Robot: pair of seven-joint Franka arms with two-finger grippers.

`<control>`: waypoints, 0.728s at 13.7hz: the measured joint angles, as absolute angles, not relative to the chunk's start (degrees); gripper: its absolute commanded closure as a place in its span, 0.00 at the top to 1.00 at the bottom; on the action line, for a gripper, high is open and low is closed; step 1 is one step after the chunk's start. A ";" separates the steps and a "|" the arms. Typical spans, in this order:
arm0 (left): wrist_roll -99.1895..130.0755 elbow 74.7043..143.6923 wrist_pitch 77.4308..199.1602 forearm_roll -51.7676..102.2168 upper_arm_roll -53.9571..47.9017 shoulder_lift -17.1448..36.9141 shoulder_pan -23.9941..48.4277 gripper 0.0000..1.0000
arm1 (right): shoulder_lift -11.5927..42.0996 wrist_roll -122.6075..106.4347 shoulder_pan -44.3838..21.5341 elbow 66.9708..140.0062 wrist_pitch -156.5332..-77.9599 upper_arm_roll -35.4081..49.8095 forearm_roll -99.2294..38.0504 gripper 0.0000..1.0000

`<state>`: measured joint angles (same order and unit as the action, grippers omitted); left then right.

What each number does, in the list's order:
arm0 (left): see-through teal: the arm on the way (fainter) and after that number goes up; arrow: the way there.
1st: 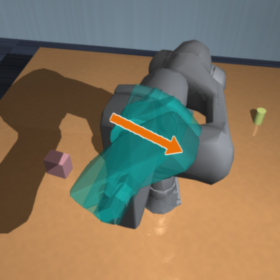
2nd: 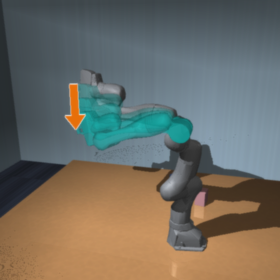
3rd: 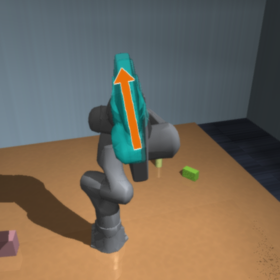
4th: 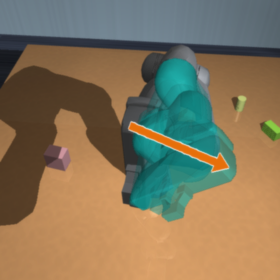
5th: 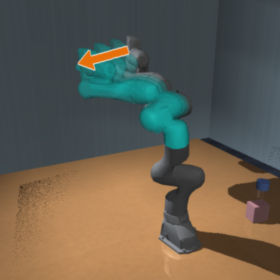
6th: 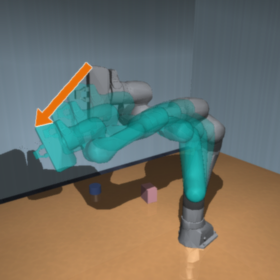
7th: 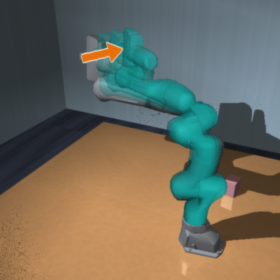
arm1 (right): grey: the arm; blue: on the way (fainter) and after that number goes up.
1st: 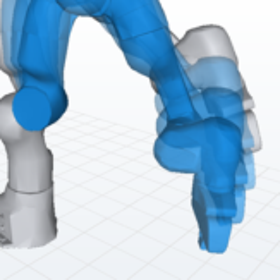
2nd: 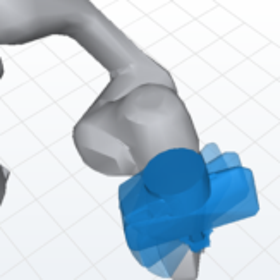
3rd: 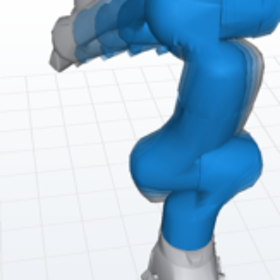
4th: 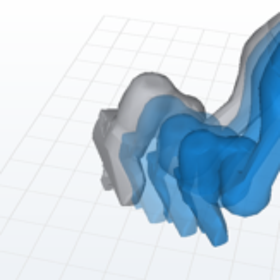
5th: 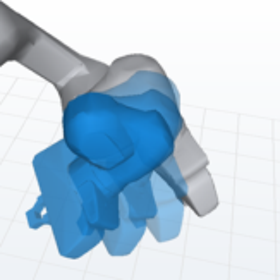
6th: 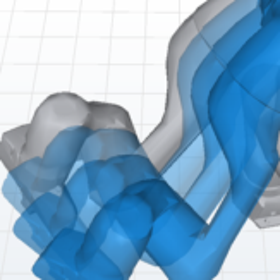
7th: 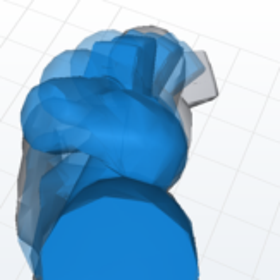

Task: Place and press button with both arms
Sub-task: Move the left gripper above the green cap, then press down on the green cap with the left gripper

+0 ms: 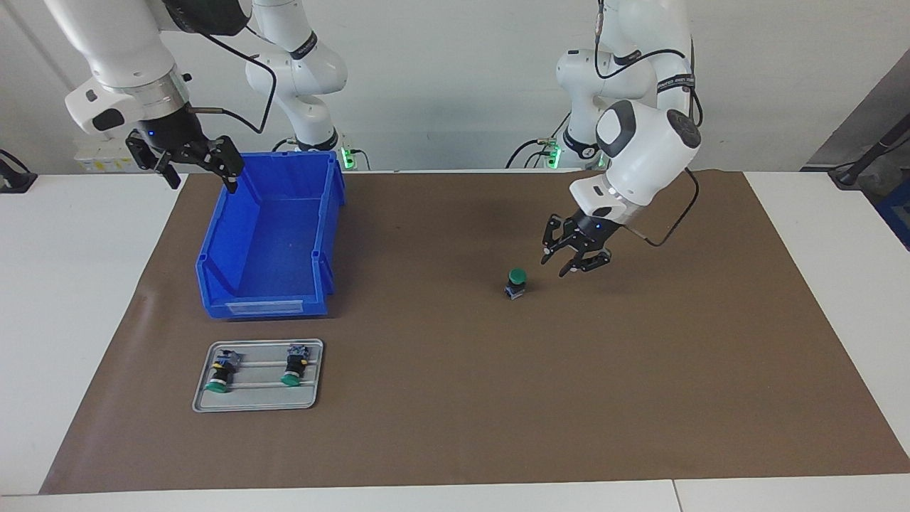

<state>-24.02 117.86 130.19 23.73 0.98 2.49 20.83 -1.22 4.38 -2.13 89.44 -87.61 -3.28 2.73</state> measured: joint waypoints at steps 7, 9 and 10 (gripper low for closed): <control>0.71 117.59 130.19 9.43 0.77 2.91 26.26 0.00 | -1.22 4.38 -2.13 89.44 -87.61 -3.28 2.73 1.00; 4.16 117.53 130.20 6.84 0.75 3.05 27.67 0.00 | -1.22 4.37 -2.13 89.44 -87.61 -3.28 2.73 1.00; 5.34 117.53 130.21 6.52 0.76 3.41 28.31 0.00 | -1.22 4.38 -2.13 89.44 -87.61 -3.28 2.73 1.00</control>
<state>5.34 117.53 130.21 6.52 0.76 3.41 28.31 -1.22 4.38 -2.13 89.44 -87.61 -3.28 2.73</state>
